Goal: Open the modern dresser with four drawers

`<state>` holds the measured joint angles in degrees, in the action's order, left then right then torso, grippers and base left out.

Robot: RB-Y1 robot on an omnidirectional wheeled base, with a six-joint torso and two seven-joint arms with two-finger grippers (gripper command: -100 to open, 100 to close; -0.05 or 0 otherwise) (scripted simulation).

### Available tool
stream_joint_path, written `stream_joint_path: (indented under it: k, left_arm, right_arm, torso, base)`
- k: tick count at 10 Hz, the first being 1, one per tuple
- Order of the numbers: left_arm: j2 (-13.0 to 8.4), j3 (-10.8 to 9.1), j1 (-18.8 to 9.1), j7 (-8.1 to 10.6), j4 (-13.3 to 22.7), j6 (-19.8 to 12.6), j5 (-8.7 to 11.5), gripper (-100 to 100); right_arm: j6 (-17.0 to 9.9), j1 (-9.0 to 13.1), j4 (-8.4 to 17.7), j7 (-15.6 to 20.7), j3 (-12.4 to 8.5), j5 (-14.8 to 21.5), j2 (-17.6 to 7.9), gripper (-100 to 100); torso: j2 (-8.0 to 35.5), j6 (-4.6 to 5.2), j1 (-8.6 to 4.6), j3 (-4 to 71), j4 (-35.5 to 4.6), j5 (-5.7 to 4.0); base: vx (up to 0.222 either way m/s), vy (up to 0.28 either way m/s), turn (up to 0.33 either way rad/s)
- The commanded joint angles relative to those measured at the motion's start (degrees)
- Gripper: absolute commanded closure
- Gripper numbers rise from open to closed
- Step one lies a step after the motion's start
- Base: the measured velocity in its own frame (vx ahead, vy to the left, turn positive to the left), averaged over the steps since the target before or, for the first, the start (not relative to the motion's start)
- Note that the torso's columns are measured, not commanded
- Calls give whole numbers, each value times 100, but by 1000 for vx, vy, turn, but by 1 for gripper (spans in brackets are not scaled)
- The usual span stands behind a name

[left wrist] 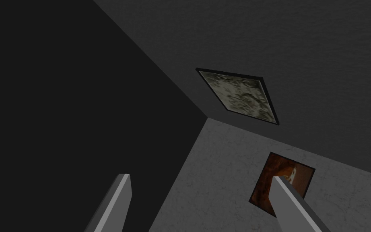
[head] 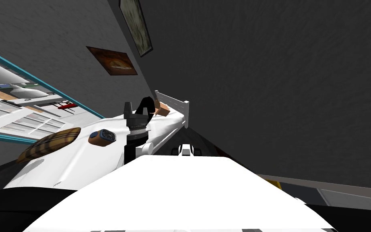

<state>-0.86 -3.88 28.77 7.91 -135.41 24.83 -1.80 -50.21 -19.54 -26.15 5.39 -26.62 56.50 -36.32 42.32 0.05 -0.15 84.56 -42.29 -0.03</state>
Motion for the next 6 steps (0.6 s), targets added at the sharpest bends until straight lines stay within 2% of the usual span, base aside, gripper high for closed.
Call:
stream_joint_path:
  k: [1, 6]
  left_arm:
    - [0, 0, 0, 0, 0, 0, 0, 0]
    - [-1, -1, -2, 0, 1, -1, 0, 0]
  right_arm:
    - [-150, 23, -116, -131, -62, 86, 63, -100]
    - [-454, 124, -330, -544, -170, 280, 244, -100]
  torso:
    - [5, -5, -9, -4, -2, -5]
    - [-3, -5, 19, 1, 0, 4]
  base:
    - [-41, -43, -20]
    - [-85, -81, -15]
